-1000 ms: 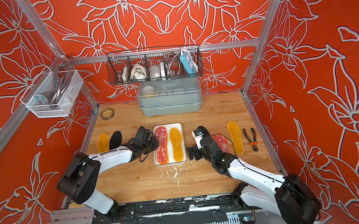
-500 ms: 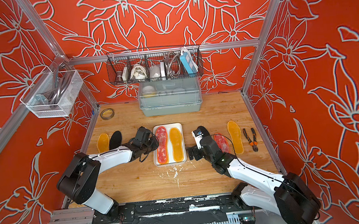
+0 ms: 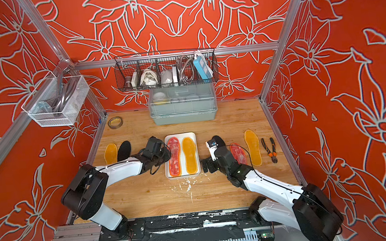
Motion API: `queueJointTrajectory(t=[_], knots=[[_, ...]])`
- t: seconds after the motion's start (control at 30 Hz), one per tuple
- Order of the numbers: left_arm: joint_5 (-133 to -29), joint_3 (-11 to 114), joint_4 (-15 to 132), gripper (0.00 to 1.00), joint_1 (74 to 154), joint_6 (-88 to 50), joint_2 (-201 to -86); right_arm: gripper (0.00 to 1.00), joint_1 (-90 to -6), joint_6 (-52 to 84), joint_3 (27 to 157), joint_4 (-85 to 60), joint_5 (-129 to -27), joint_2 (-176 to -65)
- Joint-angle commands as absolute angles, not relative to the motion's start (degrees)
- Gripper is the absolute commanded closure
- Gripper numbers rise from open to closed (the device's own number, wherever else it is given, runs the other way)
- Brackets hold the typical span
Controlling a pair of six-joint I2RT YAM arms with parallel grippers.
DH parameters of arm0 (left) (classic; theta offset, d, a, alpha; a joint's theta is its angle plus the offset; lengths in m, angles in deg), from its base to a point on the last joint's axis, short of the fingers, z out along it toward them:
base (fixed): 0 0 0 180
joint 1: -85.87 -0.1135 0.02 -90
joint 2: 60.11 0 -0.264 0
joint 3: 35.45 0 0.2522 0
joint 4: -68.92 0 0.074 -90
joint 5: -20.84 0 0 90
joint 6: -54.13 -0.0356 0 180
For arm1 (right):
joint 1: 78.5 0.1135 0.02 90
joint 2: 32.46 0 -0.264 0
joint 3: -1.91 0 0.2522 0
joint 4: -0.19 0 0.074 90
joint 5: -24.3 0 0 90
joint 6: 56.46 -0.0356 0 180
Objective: Put the insoles into the storage box
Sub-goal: Place the insole in the storage box.
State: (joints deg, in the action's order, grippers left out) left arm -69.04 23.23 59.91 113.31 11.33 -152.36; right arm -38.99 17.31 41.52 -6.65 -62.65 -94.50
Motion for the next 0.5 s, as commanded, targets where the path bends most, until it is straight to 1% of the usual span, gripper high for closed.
queueJointTrajectory(t=[0.0, 0.13, 0.33, 0.47], knots=[[-68.6, 23.57, 58.27, 0.76, 113.81, 11.24, -151.29, 0.0, -38.59, 16.82, 42.64, -6.18, -62.44, -94.78], [-67.23, 23.9, 56.72, 0.74, 114.33, 10.42, -149.23, 0.0, -38.6, 16.93, 42.81, -6.75, -61.86, -94.75], [-64.19, 25.7, 52.59, 0.63, 116.37, 7.11, -143.51, 0.0, -39.0, 15.57, 45.46, -11.53, -57.92, -94.81], [-59.41, 27.22, 48.31, 0.56, 118.96, 2.63, -138.58, 0.0, -42.14, 13.61, 50.96, -20.24, -60.29, -93.69]])
